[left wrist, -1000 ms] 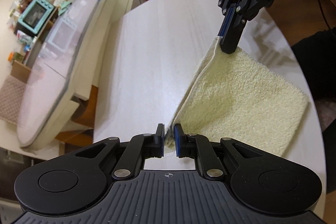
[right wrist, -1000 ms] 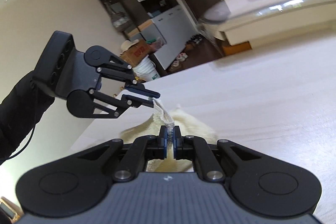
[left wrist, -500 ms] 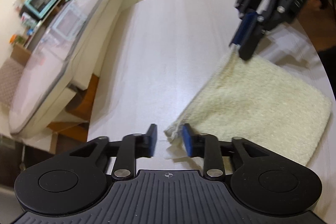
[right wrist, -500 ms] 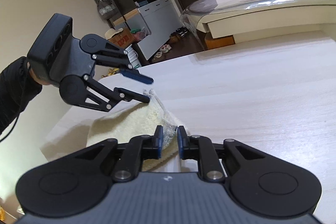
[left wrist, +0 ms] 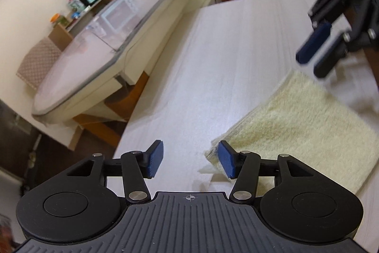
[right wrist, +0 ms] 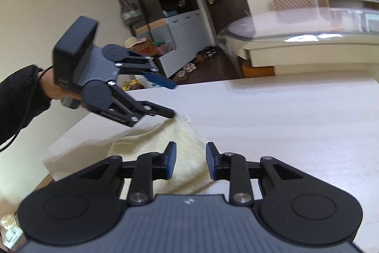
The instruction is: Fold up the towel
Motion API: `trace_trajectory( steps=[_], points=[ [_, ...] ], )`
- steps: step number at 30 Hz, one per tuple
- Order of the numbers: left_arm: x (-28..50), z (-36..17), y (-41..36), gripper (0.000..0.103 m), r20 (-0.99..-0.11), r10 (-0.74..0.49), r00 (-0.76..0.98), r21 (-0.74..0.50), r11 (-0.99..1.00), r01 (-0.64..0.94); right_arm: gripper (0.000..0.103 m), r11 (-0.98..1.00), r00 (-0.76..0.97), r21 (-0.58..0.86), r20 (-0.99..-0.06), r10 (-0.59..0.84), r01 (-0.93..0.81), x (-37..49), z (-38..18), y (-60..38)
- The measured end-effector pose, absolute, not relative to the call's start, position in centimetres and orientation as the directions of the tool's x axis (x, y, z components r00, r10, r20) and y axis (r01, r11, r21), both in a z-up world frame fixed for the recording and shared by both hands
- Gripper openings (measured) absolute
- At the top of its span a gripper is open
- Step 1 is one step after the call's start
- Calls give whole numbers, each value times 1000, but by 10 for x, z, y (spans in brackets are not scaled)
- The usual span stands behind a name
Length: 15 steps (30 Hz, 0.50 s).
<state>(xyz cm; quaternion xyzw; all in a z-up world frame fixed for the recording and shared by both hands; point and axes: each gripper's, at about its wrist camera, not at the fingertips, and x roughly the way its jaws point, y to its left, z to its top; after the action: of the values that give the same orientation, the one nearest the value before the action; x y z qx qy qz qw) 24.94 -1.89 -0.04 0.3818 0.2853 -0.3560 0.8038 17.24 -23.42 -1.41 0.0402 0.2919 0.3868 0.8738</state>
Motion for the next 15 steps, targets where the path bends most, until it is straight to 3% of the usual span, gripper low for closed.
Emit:
trace_trajectory(
  steps=[10, 15],
  points=[
    [263, 4, -3, 65, -687, -333, 646, 394, 576, 716, 31, 700, 495, 267, -545, 676, -662, 176, -25, -224],
    [241, 19, 19, 69, -676, -319, 665, 375, 627, 682, 41, 711, 526, 239, -529, 666, -661, 166, -14, -236]
  ],
)
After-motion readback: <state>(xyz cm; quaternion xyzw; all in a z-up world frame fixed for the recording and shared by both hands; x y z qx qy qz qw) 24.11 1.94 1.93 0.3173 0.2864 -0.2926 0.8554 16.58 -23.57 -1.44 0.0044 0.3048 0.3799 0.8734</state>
